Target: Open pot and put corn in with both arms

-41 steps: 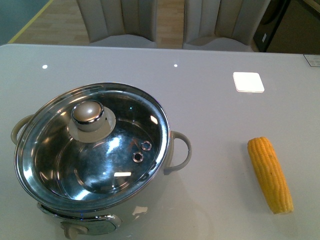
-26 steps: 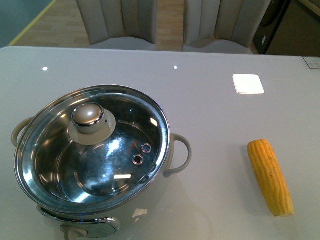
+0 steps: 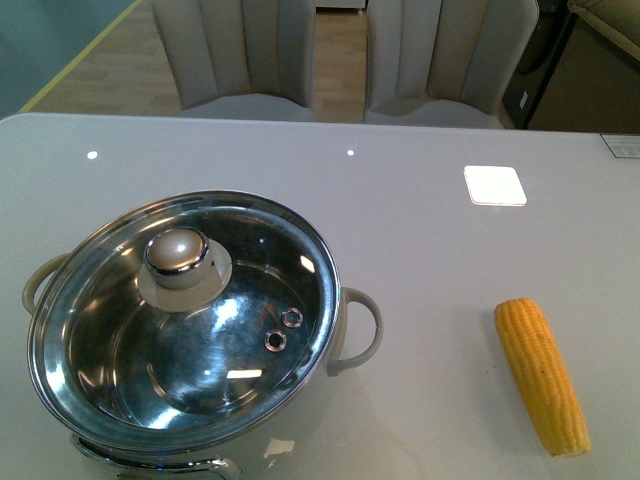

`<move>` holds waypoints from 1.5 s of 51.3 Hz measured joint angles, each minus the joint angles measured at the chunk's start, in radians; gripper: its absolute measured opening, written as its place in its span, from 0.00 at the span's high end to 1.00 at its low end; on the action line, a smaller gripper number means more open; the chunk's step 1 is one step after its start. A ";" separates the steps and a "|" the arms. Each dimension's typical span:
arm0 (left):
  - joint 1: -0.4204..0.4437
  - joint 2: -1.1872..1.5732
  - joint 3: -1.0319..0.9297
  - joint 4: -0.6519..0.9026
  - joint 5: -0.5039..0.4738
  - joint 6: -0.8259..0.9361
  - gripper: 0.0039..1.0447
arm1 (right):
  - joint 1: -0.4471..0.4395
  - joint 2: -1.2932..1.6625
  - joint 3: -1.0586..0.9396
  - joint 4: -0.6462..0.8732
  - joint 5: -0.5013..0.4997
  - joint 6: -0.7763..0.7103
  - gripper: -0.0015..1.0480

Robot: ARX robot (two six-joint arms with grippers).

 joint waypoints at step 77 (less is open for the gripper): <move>-0.397 1.856 0.543 0.927 -0.243 -0.120 0.07 | 0.000 0.000 0.000 0.000 0.000 0.000 0.09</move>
